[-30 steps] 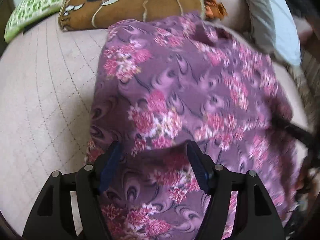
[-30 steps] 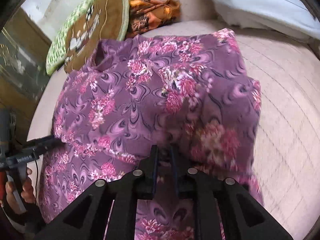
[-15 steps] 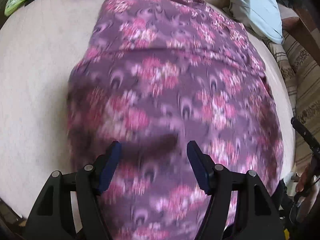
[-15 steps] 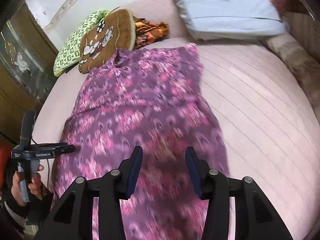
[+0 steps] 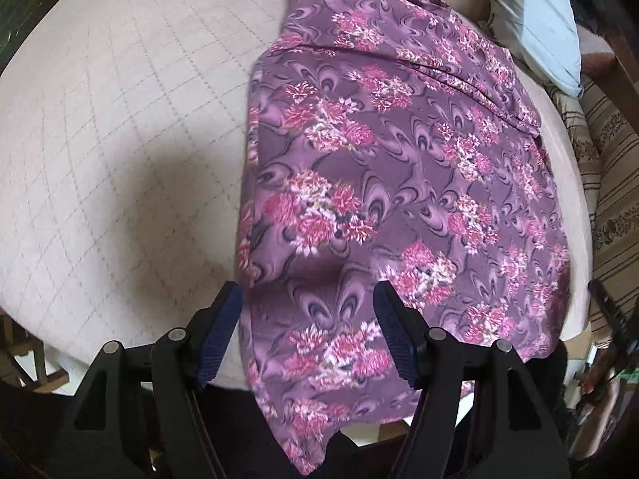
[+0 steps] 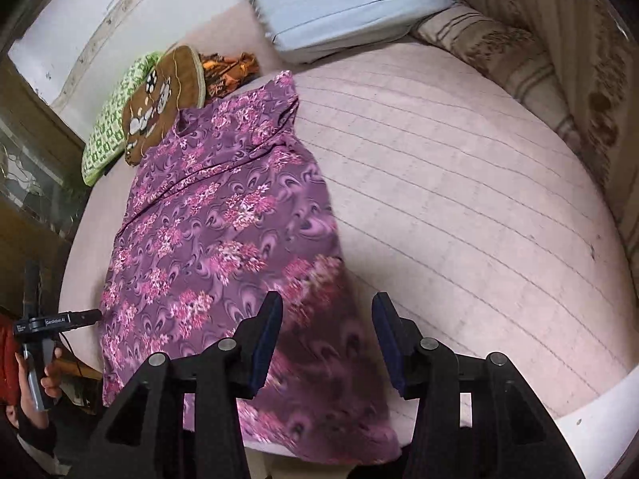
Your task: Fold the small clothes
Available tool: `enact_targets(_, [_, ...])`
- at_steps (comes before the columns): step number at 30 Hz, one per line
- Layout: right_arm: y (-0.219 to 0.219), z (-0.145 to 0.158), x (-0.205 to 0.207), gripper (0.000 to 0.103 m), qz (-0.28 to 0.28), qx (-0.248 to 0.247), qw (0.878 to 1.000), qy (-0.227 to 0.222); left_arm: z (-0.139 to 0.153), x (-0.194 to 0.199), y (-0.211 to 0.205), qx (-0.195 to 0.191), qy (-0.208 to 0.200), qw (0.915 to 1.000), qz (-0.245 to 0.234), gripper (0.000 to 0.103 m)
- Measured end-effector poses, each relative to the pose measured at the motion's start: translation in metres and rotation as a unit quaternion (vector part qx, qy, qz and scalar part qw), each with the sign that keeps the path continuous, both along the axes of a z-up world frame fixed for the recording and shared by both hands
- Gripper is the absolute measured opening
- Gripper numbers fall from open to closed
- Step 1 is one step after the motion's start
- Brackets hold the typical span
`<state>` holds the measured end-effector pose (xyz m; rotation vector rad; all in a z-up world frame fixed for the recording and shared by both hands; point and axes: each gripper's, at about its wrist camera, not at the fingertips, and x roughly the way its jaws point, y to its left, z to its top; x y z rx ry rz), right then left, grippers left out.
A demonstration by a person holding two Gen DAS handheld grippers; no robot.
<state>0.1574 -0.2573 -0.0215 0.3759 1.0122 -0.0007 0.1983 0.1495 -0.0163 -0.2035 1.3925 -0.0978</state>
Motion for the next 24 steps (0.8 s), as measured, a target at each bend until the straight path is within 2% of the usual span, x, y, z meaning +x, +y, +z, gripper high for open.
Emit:
enact_targets(2, [-0.009, -0.004, -0.012, 0.054, -0.009, 0.006, 1.0, -0.004, 0.006, -0.007, 0.004, -0.011, -0.006, 0.9999, 0.005, 0.068])
enact_targets(6, [-0.027, -0.021, -0.026, 0.056, -0.029, 0.04, 0.999, 0.006, 0.011, -0.02, 0.01, -0.006, -0.008, 0.9999, 0.003, 0.068])
enact_targets(11, [-0.025, -0.041, -0.039, 0.06, -0.03, 0.069, 0.997, 0.018, -0.001, -0.029, 0.017, -0.014, 0.012, 0.9998, 0.005, 0.068])
enact_targets(14, [-0.018, -0.05, -0.044, 0.064, -0.011, 0.083, 0.996, 0.025, -0.014, -0.032, 0.018, -0.039, 0.031, 0.9986, 0.016, 0.068])
enact_targets(16, [-0.008, -0.054, -0.045, 0.066, 0.009, 0.074, 0.997, 0.032, -0.024, -0.032, 0.016, -0.047, 0.045, 0.9977, 0.018, 0.068])
enact_targets(18, [0.003, -0.054, -0.046, 0.067, 0.031, 0.057, 0.997, 0.034, -0.033, -0.031, 0.013, -0.038, 0.056, 0.9976, 0.017, 0.068])
enact_targets(24, [0.029, -0.055, -0.045, 0.068, 0.092, 0.015, 0.995, 0.045, -0.036, -0.039, 0.007, -0.038, 0.057, 0.9976, 0.004, 0.071])
